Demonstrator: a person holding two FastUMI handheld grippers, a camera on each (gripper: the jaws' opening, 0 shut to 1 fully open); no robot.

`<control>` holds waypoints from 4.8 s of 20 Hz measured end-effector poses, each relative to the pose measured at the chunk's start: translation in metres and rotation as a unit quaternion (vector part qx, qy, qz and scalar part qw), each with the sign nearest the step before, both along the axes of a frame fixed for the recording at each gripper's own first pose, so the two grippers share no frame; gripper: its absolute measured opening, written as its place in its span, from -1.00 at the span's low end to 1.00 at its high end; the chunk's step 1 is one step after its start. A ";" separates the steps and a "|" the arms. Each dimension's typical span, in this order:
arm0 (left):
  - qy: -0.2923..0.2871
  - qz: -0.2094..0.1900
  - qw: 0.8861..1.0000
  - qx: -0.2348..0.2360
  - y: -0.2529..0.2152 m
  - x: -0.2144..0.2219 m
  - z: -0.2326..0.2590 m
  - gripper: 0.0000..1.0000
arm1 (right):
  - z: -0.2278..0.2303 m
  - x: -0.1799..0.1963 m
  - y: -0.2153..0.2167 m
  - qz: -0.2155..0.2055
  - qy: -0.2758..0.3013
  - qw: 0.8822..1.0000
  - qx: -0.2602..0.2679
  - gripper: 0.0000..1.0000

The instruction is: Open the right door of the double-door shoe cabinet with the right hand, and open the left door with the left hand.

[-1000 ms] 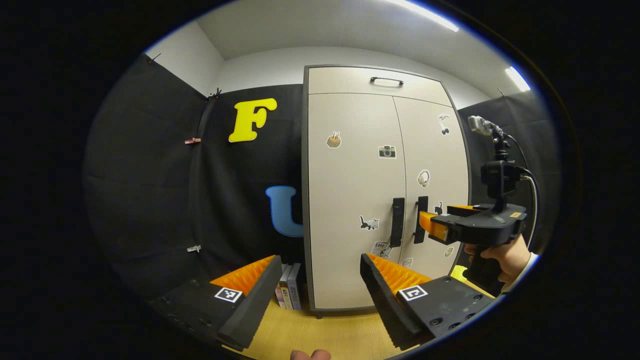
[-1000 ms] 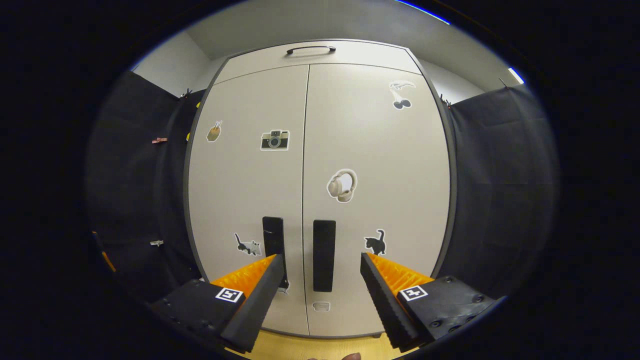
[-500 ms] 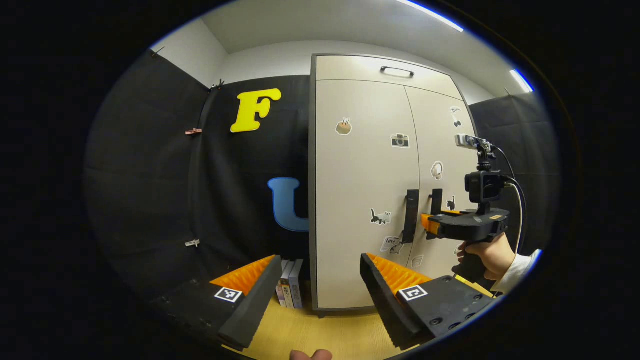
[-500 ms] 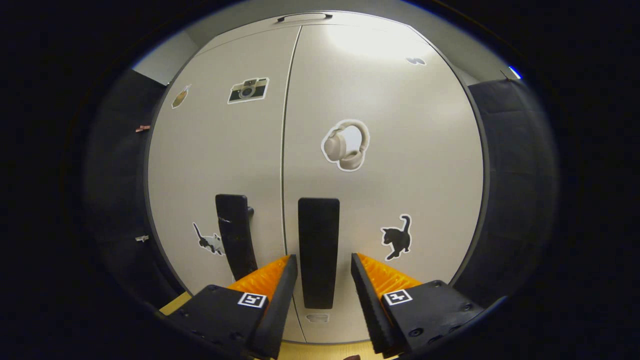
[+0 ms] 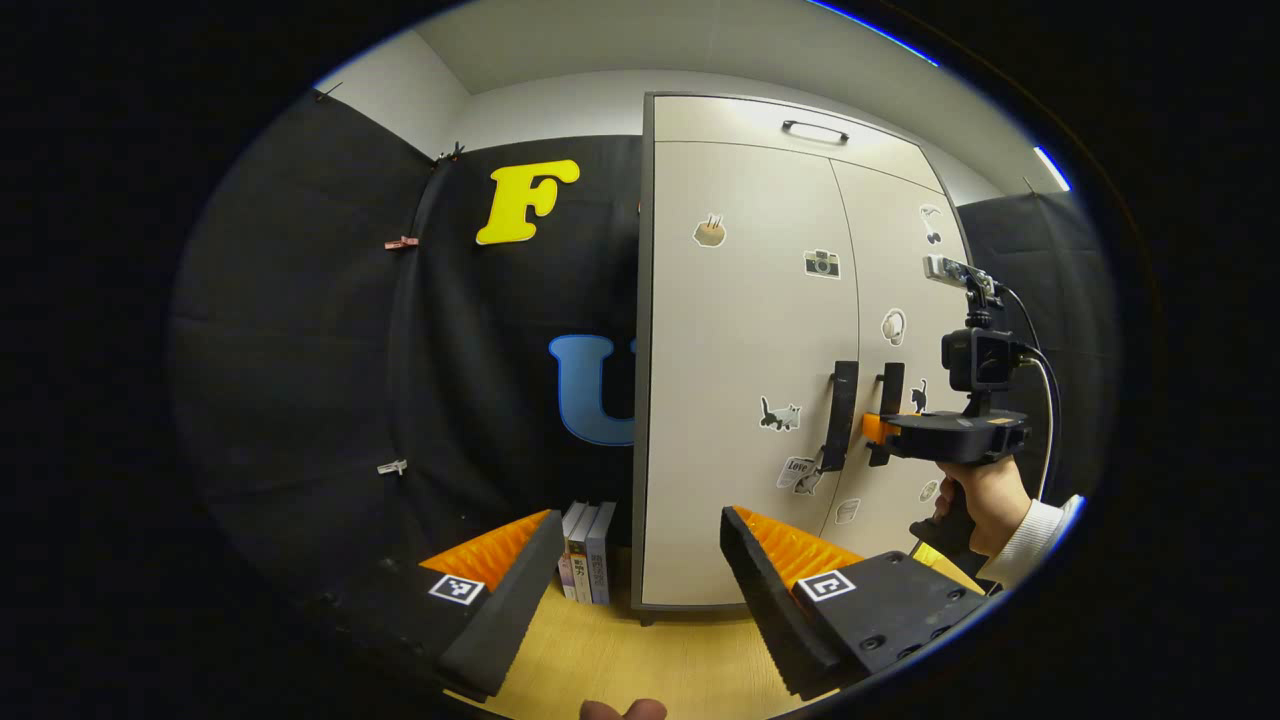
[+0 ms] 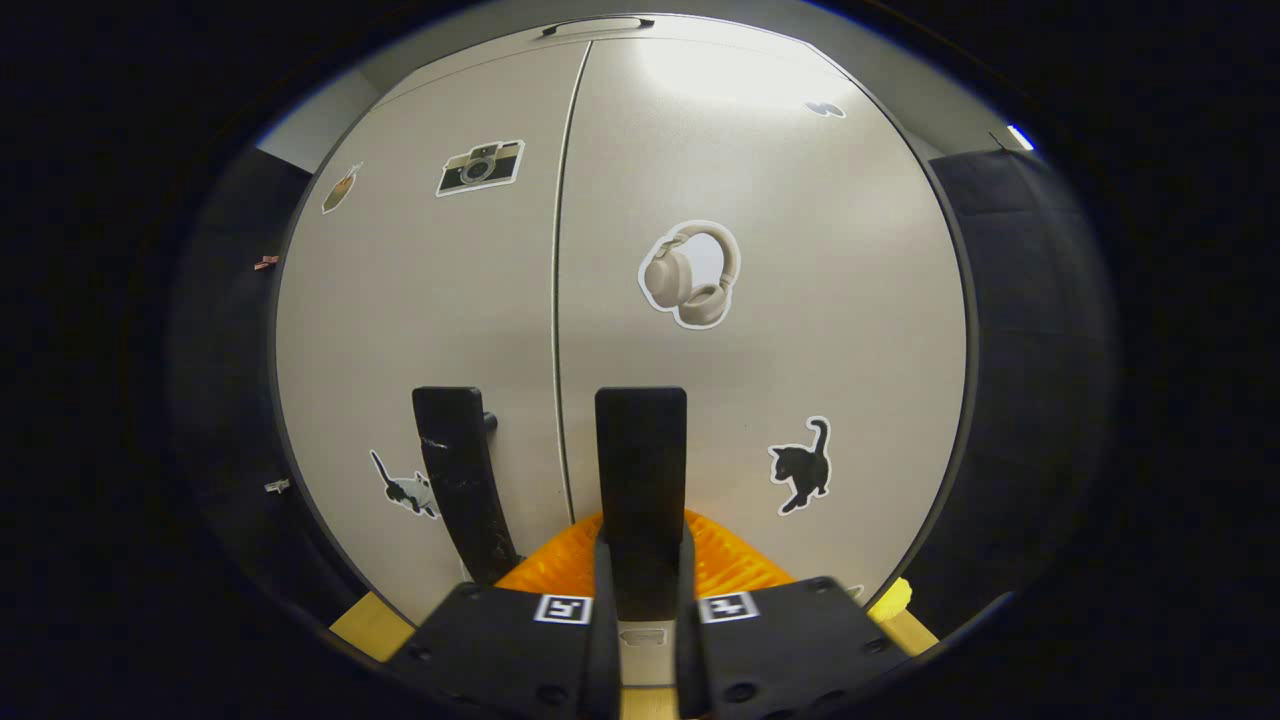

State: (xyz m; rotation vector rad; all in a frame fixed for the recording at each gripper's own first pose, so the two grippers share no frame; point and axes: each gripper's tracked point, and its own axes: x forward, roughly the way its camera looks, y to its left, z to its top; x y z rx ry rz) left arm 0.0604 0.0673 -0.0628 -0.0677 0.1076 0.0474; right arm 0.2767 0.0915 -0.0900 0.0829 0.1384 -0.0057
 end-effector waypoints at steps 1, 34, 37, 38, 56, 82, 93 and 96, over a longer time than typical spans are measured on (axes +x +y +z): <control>0.000 0.001 1.000 -0.001 0.000 -0.003 0.000 0.95 | 0.001 0.000 0.000 -0.002 -0.002 1.000 -0.002 -0.55; -0.008 0.007 1.000 0.016 -0.034 -0.073 0.020 0.95 | 0.021 -0.135 -0.098 0.030 -0.020 0.999 0.015 -0.70; -0.007 0.001 1.000 0.016 -0.039 -0.073 0.019 0.95 | 0.022 -0.146 -0.120 0.022 -0.023 0.999 -0.003 -0.71; -0.007 -0.001 1.000 0.018 -0.042 -0.072 0.019 0.95 | 0.021 -0.148 -0.127 0.024 -0.022 0.999 -0.005 -0.71; -0.012 -0.031 0.999 0.027 -0.076 -0.056 0.027 0.95 | 0.030 -0.161 -0.238 -0.011 -0.044 0.999 0.003 -0.84; -0.032 -0.092 0.995 0.035 -0.151 -0.005 0.047 0.95 | 0.068 -0.259 -0.282 -0.070 -0.087 0.994 -0.013 0.82; -0.031 -0.098 0.994 0.024 -0.206 0.101 0.046 0.95 | 0.068 -0.262 -0.273 -0.046 -0.092 0.995 -0.019 0.84; -0.023 -0.088 0.995 0.029 -0.211 0.134 0.039 0.88 | 0.065 -0.259 -0.285 -0.045 -0.090 0.995 -0.016 0.85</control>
